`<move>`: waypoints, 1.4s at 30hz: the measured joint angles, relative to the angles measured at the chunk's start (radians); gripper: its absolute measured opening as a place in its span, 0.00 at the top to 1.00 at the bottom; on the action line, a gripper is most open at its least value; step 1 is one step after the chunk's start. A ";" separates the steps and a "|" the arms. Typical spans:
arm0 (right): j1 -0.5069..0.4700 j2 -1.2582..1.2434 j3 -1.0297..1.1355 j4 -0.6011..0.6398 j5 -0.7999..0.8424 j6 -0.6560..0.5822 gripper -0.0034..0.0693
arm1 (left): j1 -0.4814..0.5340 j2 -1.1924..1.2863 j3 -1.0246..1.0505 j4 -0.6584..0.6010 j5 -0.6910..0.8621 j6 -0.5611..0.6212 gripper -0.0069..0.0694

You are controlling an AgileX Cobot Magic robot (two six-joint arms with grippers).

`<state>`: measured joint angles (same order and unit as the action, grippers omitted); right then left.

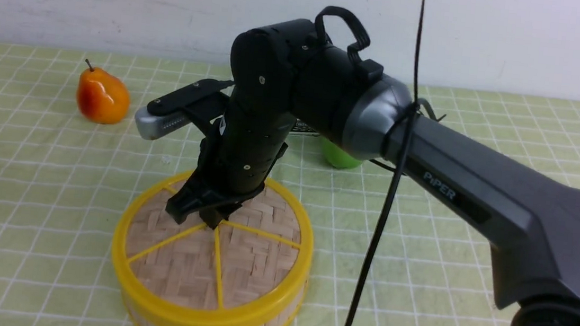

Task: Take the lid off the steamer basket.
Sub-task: Use the right arm to lift the lid of the steamer, then use the right arm to place the steamer lid on the table

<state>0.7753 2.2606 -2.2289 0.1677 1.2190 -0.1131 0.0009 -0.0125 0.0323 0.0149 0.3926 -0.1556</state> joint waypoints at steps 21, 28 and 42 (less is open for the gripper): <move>-0.283 -0.542 0.293 -0.071 0.037 -0.014 0.84 | 0.000 0.000 0.000 0.000 0.000 0.000 0.60; -0.458 -0.615 0.801 -0.062 -0.176 -0.014 0.84 | 0.000 0.000 0.000 0.000 0.000 0.000 0.60; -0.474 -0.516 1.120 -0.003 -0.710 -0.014 0.81 | 0.000 0.000 0.000 0.000 0.000 0.000 0.60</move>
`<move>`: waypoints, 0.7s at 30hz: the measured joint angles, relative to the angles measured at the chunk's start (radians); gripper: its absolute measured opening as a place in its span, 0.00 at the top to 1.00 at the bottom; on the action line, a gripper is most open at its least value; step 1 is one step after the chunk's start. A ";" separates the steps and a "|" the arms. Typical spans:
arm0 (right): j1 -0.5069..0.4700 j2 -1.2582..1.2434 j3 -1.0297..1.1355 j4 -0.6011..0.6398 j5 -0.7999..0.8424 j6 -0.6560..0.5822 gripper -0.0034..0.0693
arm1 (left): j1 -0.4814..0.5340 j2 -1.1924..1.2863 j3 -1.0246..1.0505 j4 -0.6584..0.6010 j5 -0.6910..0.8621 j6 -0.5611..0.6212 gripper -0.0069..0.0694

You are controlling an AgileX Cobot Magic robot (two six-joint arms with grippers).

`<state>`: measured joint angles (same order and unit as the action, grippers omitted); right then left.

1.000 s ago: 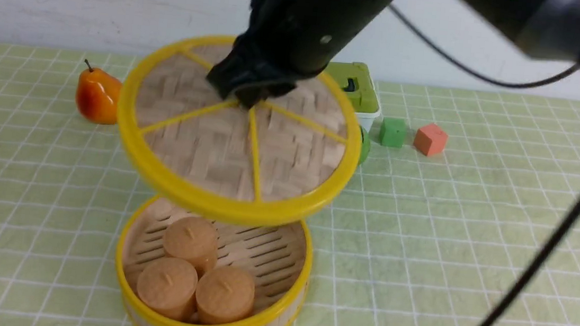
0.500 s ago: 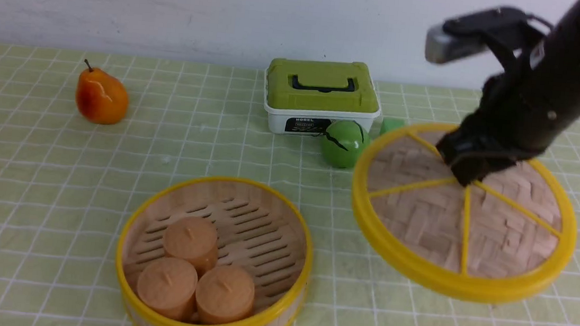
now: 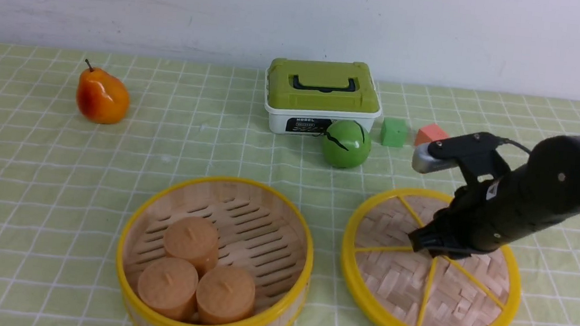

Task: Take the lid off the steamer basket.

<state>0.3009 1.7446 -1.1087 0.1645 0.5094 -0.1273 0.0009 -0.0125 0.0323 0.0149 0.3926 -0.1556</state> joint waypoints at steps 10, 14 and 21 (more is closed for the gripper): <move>0.000 -0.058 -0.032 0.008 0.080 0.016 0.32 | 0.000 0.000 0.000 0.000 0.000 0.000 0.60; 0.000 -0.246 -0.041 0.006 0.129 0.015 0.22 | 0.000 0.000 0.000 0.000 0.000 0.000 0.60; 0.000 -0.653 -0.022 -0.055 0.300 0.015 0.29 | 0.000 0.000 0.000 0.000 0.000 0.000 0.60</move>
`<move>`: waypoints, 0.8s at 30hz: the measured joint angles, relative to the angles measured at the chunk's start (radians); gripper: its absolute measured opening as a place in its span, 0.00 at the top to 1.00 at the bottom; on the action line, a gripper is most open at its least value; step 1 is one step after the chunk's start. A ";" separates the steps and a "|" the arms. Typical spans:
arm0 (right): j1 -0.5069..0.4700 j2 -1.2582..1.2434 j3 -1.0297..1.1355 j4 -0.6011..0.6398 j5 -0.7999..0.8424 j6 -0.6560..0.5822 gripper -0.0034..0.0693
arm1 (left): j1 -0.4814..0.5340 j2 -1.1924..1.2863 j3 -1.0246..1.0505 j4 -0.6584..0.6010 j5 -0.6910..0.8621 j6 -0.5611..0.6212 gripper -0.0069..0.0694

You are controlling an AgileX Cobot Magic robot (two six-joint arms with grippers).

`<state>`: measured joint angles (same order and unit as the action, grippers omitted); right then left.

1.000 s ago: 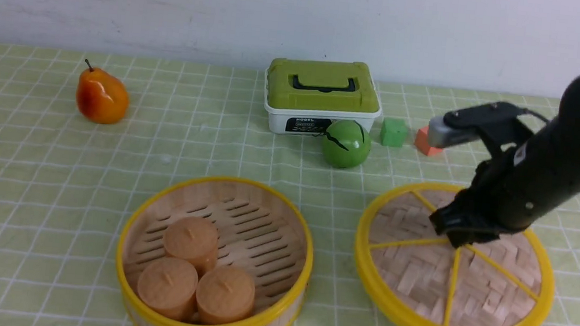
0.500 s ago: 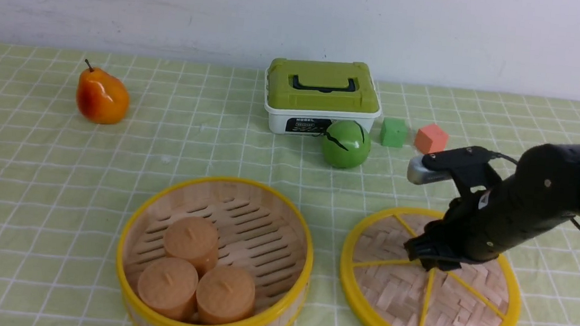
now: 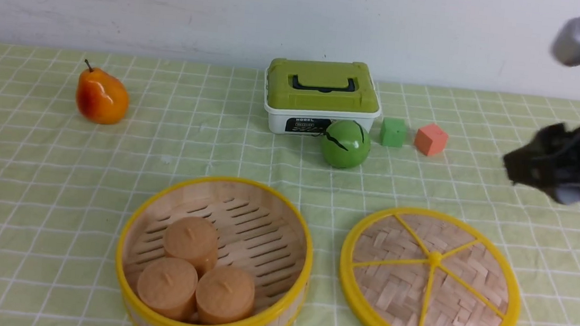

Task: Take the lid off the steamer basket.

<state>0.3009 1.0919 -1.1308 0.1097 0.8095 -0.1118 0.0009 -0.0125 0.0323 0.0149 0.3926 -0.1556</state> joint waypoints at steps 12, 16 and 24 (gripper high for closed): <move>0.000 -0.593 0.354 -0.064 0.040 0.051 0.95 | 0.000 0.000 0.000 0.000 0.000 0.000 0.60; 0.000 -0.685 0.421 -0.110 0.016 0.070 0.99 | 0.000 0.000 0.000 0.000 0.000 0.000 0.60; 0.000 -0.712 0.430 -0.135 0.054 0.073 0.99 | 0.000 0.000 0.000 0.000 0.000 0.000 0.60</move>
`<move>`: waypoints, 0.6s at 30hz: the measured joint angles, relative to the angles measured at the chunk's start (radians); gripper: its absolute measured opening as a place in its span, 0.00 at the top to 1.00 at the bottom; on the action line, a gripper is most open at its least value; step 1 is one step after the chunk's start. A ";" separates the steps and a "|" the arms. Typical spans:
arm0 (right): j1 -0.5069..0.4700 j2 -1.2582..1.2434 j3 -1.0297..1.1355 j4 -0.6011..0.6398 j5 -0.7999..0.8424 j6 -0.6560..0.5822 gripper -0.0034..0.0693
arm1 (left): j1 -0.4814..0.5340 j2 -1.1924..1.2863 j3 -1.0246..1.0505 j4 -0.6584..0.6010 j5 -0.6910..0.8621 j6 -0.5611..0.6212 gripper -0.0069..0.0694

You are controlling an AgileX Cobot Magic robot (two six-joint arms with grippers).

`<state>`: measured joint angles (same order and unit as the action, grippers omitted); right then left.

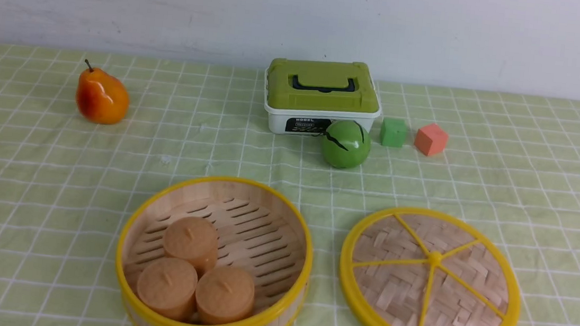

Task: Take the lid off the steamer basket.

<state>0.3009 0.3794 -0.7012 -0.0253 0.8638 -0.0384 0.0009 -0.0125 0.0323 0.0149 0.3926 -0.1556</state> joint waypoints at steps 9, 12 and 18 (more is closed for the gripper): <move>0.000 0.000 0.000 -0.002 0.022 0.000 0.98 | 0.000 0.000 0.000 0.000 0.000 0.000 0.60; 0.000 -0.001 0.009 -0.024 0.044 0.000 0.97 | 0.000 0.000 0.000 0.000 0.000 0.000 0.60; -0.004 -0.086 0.155 -0.023 -0.152 0.007 0.97 | 0.000 0.000 0.000 0.000 0.000 0.000 0.60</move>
<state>0.2970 0.2931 -0.5461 -0.0486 0.7120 -0.0319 0.0009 -0.0125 0.0323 0.0149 0.3926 -0.1556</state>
